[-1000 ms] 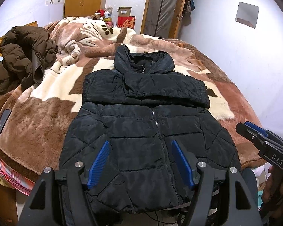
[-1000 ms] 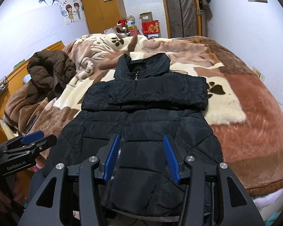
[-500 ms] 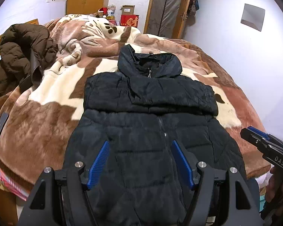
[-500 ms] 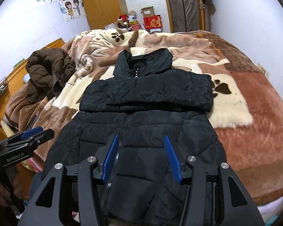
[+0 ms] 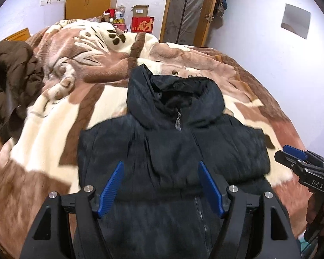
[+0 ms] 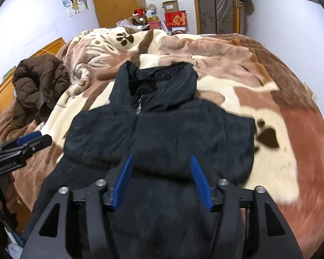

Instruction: Fold large clothes

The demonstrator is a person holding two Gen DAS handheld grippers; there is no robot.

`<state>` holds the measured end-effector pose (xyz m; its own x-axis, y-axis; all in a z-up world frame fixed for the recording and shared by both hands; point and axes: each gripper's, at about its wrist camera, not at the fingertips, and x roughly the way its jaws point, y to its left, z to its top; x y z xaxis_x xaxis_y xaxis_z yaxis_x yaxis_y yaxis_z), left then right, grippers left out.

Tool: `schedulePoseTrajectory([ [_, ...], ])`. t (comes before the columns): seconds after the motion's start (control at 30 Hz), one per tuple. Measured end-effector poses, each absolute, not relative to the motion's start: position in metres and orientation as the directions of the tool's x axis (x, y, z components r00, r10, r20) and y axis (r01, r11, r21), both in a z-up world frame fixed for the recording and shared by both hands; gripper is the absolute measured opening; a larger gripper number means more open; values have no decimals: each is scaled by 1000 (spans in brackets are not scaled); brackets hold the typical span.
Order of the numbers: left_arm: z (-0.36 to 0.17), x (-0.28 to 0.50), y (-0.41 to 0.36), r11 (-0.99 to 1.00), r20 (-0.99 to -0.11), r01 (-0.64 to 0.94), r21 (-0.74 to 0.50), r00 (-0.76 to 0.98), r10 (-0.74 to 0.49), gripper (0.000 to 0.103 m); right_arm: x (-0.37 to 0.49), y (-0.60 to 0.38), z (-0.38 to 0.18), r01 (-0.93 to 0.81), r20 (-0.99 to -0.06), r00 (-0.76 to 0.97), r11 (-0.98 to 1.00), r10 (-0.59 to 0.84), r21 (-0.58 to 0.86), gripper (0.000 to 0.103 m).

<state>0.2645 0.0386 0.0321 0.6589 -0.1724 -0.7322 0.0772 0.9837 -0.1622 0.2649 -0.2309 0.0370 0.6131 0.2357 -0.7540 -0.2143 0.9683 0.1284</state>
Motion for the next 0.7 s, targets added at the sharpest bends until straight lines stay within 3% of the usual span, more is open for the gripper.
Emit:
schedulePoseTrajectory([
  [0.47, -29, 495, 63, 979, -792, -40, -200, 596, -137, 75, 493, -236, -12, -174, -809, 548, 975, 212, 137, 60],
  [0.7, -60, 559, 49, 980, -812, -51, -195, 568, -132, 74, 567, -227, -44, -167, -855, 486, 979, 183, 114, 60],
])
